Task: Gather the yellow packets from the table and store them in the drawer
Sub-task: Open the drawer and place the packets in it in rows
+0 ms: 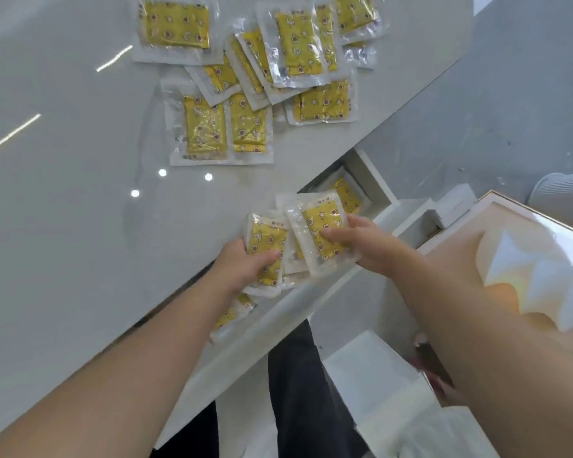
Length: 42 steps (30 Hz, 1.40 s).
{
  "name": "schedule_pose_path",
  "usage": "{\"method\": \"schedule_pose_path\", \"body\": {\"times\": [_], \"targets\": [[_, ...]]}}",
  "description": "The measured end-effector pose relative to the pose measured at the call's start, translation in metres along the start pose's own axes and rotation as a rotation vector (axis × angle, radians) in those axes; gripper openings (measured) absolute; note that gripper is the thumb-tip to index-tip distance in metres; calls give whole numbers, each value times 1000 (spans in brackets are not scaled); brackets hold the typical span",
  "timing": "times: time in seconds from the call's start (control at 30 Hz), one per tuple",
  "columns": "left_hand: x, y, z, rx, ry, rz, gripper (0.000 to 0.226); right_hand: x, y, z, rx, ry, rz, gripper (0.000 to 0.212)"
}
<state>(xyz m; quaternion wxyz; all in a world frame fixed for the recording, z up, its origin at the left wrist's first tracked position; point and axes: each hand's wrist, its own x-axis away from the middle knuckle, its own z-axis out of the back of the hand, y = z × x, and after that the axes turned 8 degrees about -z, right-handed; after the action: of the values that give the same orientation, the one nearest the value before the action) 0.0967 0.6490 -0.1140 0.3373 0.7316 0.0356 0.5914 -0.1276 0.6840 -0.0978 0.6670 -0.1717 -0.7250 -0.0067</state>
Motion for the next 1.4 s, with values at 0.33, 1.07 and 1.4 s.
{"method": "schedule_pose_path", "body": {"times": [0.33,1.07,1.4], "targets": [[-64,-74,-55,176,385,143,17,-75,-40,62,723,427,114,62],[-97,-64,-60,313,315,41,21,-97,-44,58,1613,782,92,44],[-103,-57,-81,342,260,22,12,-92,-23,38,937,164,16,49]]}}
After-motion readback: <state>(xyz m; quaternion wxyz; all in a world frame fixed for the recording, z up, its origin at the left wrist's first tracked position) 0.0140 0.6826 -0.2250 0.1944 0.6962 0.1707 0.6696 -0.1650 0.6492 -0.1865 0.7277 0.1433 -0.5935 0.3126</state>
